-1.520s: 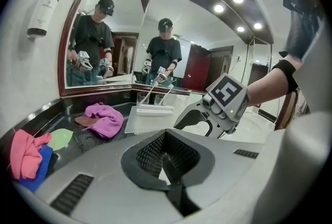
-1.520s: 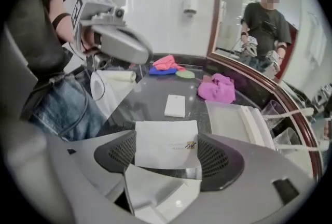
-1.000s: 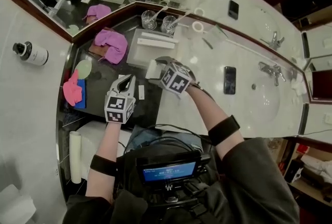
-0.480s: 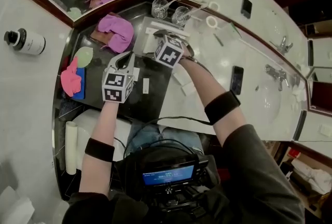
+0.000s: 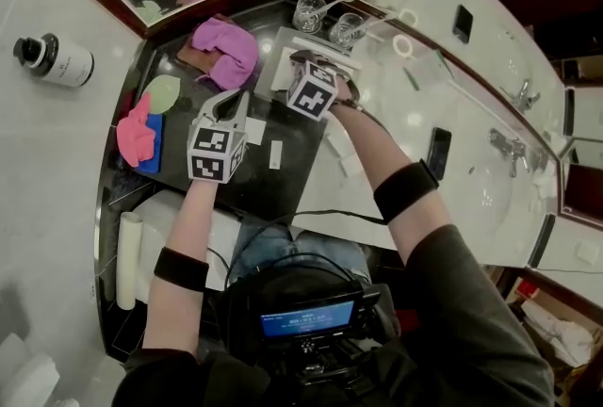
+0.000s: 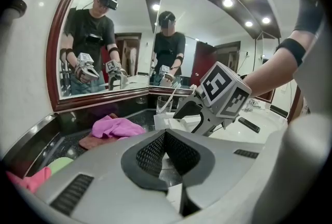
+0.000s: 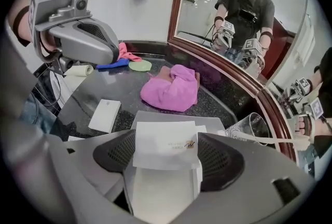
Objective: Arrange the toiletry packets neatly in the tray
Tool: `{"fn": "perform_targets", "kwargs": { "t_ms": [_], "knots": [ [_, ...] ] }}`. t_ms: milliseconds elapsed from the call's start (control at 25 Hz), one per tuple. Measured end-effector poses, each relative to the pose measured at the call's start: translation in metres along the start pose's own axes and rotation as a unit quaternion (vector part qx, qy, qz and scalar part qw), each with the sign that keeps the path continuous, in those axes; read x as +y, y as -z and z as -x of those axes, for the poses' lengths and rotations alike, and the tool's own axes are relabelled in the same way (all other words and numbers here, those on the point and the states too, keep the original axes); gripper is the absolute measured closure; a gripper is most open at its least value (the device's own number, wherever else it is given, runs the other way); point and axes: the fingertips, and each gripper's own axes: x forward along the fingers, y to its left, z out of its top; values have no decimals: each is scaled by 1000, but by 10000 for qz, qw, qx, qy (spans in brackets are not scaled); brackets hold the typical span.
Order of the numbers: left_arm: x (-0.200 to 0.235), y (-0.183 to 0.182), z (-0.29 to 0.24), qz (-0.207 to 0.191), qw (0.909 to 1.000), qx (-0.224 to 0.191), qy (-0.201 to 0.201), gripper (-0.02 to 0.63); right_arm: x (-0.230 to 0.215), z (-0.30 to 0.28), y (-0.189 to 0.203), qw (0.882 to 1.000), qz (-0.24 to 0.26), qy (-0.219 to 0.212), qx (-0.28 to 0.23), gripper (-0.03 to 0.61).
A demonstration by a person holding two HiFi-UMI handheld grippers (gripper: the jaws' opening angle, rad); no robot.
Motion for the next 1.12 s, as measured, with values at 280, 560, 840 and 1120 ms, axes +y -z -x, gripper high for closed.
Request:
{"fn": "perform_targets", "kwargs": {
  "t_ms": [280,560,840,1120],
  "knots": [
    [2,4,2,61,10000,-1,-34,612,-13,2,-5,9989,36,450,-160,146],
    [-3,6,4,56,10000,23,-35,612,-7,3,-1,9992,7,342,-193,143],
    [-10,4,6,15,10000,16,-47,612,-4,11,1,9991,39,351,-252,144],
    [-25,-2,16,-21,9999,-31,-100,612,16,41,-2,9980,-20,170,-608,241]
  ]
}}
